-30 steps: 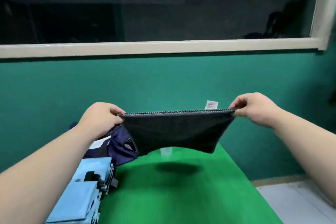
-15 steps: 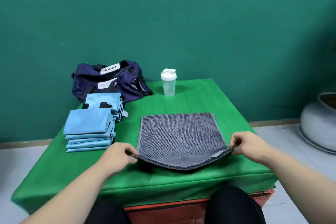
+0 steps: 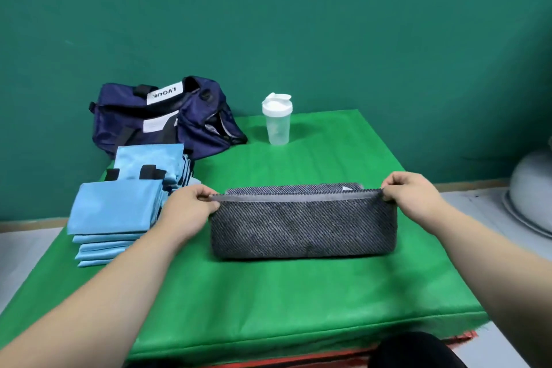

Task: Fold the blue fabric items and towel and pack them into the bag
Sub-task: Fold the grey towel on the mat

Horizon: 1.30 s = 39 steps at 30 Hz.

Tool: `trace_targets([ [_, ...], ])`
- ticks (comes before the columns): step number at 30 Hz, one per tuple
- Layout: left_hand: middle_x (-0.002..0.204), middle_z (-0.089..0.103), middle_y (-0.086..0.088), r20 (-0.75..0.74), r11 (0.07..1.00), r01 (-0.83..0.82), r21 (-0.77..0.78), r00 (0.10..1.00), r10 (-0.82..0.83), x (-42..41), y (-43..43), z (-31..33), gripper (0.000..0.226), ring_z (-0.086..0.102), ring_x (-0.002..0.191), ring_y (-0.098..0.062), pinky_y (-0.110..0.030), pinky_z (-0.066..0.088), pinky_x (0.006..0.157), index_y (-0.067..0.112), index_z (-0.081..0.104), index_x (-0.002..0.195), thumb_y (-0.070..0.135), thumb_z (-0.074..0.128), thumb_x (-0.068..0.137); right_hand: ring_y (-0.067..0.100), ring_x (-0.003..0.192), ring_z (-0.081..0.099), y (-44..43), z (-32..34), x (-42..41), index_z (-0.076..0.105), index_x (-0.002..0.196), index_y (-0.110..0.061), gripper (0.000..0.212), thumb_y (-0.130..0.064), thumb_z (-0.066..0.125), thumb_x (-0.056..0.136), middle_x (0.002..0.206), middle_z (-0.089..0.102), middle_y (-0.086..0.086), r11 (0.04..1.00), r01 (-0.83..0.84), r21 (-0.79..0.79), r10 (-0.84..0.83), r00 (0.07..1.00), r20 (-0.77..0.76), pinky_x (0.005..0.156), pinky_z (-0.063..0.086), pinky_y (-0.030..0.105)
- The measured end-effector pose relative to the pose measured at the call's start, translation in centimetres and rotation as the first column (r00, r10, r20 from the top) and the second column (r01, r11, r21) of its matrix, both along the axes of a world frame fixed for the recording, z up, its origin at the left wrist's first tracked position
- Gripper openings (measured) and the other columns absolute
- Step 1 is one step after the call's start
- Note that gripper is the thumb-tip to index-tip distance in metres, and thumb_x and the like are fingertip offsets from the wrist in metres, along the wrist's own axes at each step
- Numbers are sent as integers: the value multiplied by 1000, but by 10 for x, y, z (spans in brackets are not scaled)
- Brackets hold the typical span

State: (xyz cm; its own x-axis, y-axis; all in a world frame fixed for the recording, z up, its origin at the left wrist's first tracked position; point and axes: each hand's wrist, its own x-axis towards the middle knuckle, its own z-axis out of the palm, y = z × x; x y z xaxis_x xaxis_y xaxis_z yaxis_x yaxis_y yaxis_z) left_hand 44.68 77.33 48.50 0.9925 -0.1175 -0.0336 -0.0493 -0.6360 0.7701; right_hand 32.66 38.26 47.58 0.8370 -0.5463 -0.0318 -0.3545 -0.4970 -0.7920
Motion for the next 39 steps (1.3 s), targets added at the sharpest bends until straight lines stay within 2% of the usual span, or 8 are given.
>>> trace_targets([
  [5, 84, 70, 6, -10, 999, -38, 20, 999, 38, 59, -26, -23, 11, 63, 84, -15, -29, 43, 74, 21, 70, 83, 10, 70, 86, 18, 67, 54, -16, -21, 58, 64, 66, -12, 14, -7, 65, 79, 64, 64, -2, 997, 66, -30, -67, 997, -31, 66, 41, 31],
  [9, 85, 67, 9, -14, 981, -15, 193, 1000, 18, 96, -40, -51, 9, 61, 87, -19, -31, 45, 80, 25, 67, 86, 17, 68, 89, 24, 75, 59, -25, -46, 98, 65, 72, -14, 10, -15, 67, 82, 73, 67, 0, 994, 60, -96, -69, 993, -98, 73, 44, 33],
  [13, 96, 65, 2, -9, 950, 51, 308, 999, -51, 114, -46, -78, 5, 60, 89, -23, -29, 41, 76, 24, 65, 90, 19, 66, 90, 22, 81, 61, -30, -65, 118, 66, 86, -18, 5, -15, 69, 84, 85, 68, -2, 988, 11, -153, -35, 988, -150, 73, 40, 29],
  [18, 87, 69, 11, -51, 955, 105, 276, 994, -95, 112, -40, -85, 11, 64, 83, -15, -29, 46, 74, 29, 64, 84, 19, 69, 86, 22, 97, 59, -34, -72, 111, 66, 115, -20, 33, -19, 72, 83, 112, 60, 2, 946, -36, -321, -15, 988, -156, 85, 45, 31],
  [23, 85, 68, 8, -107, 966, 112, 231, 990, -89, 76, -24, -75, 12, 63, 83, -15, -28, 41, 69, 25, 65, 83, 14, 70, 86, 23, 94, 58, -10, -56, 68, 66, 116, -19, 32, -16, 67, 85, 117, 58, 4, 943, -30, -333, -4, 995, -101, 88, 45, 33],
  [30, 73, 63, 3, -176, 975, 100, 200, 982, -65, -15, 14, -70, 16, 58, 73, -20, -27, 39, 64, 19, 59, 81, 9, 70, 80, 20, 99, 57, 59, -58, -18, 70, 104, -19, 24, -9, 68, 83, 106, 57, -1, 954, -127, -270, 113, 991, -68, 82, 33, 20],
  [35, 75, 64, 7, -198, 979, 102, 179, 978, -66, -77, 35, -71, 18, 60, 73, -17, -26, 38, 60, 18, 60, 91, 17, 76, 81, 22, 104, 55, 122, -77, -67, 71, 99, -23, 25, -10, 70, 77, 100, 55, -6, 889, -299, -347, 314, 949, -15, 95, 34, 23],
  [39, 78, 62, 9, -191, 983, 115, 146, 978, -86, -114, 44, -75, 30, 58, 68, -11, -25, 39, 58, 22, 57, 106, 25, 76, 83, 15, 106, 55, 164, -89, -104, 69, 96, -28, 27, -20, 64, 71, 103, 60, -8, 892, -342, -296, 385, 917, 102, 101, 39, 30],
])
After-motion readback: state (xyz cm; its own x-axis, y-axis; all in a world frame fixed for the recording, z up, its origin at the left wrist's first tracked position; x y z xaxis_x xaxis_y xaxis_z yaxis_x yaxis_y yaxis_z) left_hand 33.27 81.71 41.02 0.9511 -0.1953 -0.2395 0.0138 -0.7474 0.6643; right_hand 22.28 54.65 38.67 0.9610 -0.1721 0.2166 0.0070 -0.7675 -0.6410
